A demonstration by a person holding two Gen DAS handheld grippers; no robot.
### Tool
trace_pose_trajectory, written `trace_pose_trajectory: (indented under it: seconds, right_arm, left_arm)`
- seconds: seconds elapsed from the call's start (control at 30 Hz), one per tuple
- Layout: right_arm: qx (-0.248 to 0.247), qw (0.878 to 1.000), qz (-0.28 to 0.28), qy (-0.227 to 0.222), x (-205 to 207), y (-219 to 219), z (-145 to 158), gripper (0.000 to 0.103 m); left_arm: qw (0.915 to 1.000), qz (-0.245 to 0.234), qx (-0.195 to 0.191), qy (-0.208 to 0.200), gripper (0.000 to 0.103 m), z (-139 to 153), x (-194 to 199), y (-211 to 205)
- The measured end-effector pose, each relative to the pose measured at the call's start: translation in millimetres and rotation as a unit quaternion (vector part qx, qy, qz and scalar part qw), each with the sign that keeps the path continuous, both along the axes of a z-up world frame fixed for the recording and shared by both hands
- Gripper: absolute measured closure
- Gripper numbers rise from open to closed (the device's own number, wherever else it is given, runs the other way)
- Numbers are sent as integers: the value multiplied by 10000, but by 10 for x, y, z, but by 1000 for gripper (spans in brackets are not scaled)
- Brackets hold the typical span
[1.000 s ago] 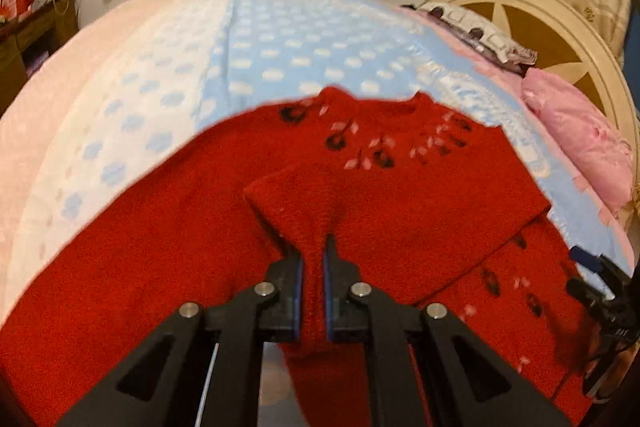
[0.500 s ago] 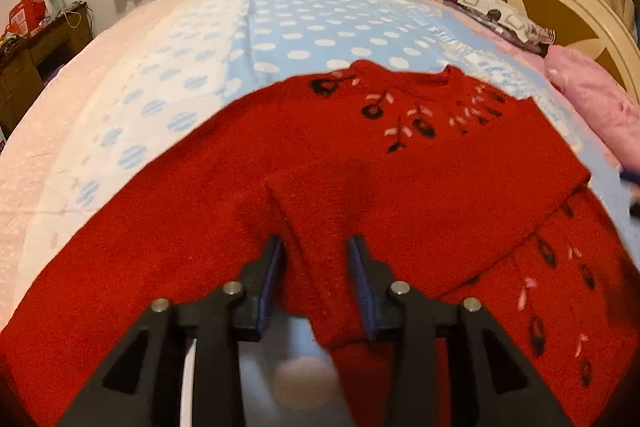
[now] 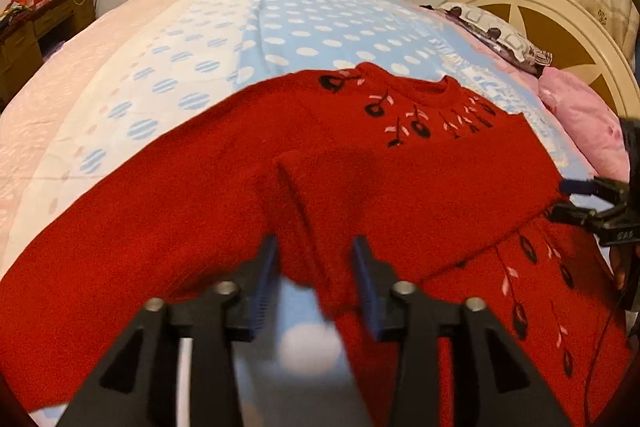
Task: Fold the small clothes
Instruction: 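Fold the held sleeve across the sweater body with the left tool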
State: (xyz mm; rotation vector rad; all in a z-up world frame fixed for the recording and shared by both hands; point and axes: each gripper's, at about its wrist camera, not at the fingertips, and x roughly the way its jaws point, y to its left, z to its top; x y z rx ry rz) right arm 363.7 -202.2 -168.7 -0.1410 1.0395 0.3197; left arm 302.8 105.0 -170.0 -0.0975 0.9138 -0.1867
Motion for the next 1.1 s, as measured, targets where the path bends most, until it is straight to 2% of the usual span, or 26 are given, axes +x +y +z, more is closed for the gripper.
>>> trace_pose_trajectory:
  seconds: [0.07,0.17,0.27,0.5,0.57,0.63,0.67,0.73,0.9,1.0,1.1]
  right_arm:
    - [146,9996,219,-66,-2,208,130,16]
    - [126,9982,538,-212,73,655,194,16]
    - [93,9966,792,-214,180,1094,126,15]
    - [154,9911,1266,-392,222,1868,65,16]
    - [-5,9904,1338,-353,205,1963,-40,15]
    - [-293,9892,1436,-92,224,2017,-259,16]
    - [-194,9896,1418,-129,213,1978,-301,15]
    - [1,9908,1346,-157,191,1896,-275,15]
    - [-114,9895,1426,-226,26,1851,-161,15]
    - [-179,9879,1489,-399,-123,1834,-97,15]
    - [-42,9872,1532,-450,-253,1808,-37,15]
  left_arm:
    - [9996,224,122,-151,28,67,-124,95]
    - [9988,338,302,-197,28,118,-282,256]
    - [9973,545,428,-233,28,171,-446,482]
    - [9824,1399,1192,-320,27,240,-854,1215]
    - [9790,1586,1239,-324,27,248,-929,1382]
    - [9749,1859,1194,-285,27,244,-1017,1604]
    - [9720,2012,1181,-280,27,242,-1070,1729]
    - [9664,2233,1248,-256,27,233,-1153,1887]
    - [9499,2823,1341,-85,27,157,-1238,2325]
    - [9477,3003,1073,95,27,78,-1269,2469]
    - [9461,3149,731,174,27,38,-1337,2463]
